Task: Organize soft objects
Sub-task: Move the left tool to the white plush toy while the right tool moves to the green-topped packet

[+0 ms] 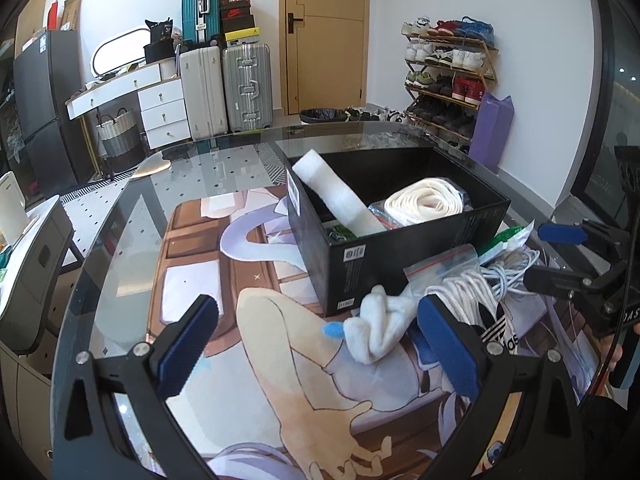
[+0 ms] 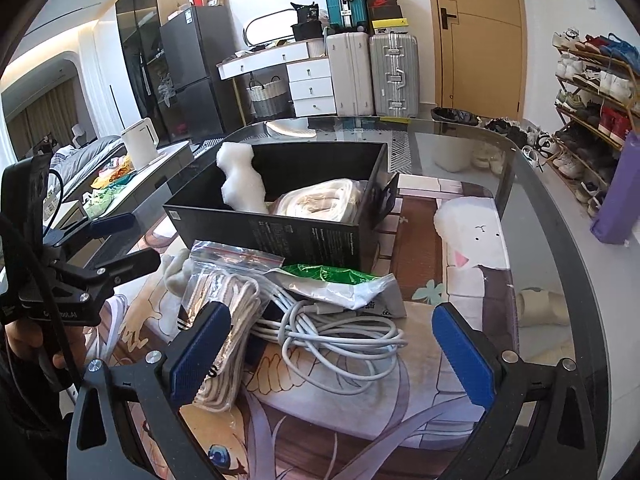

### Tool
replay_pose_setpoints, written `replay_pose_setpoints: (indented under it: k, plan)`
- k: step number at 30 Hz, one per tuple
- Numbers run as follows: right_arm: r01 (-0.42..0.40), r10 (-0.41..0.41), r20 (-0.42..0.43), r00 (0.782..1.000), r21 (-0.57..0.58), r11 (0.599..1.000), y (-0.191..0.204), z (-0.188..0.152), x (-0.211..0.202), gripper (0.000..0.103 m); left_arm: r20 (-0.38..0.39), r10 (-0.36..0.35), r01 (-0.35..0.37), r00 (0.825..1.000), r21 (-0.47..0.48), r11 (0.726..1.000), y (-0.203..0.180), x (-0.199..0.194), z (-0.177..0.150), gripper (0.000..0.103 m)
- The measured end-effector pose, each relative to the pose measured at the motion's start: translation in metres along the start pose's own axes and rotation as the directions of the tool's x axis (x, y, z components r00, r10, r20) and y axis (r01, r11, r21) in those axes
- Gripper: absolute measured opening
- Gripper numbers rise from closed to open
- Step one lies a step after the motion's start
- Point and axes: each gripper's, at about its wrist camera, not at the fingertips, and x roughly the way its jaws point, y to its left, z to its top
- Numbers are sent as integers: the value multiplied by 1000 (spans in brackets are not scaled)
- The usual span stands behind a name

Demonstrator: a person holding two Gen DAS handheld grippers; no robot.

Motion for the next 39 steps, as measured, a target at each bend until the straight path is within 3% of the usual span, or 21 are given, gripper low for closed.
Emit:
replay_pose_setpoints:
  k: [16,39]
  plan:
    - [22,-21,-20,1000,49,999,-13,6,12,102,-81,-20,22,997,21,1000,-2,17,-9,101]
    - [6,-1,-61,998,83,997,-9,16,41,101,-102,-40,42,994,11,999,4,26,-13,101]
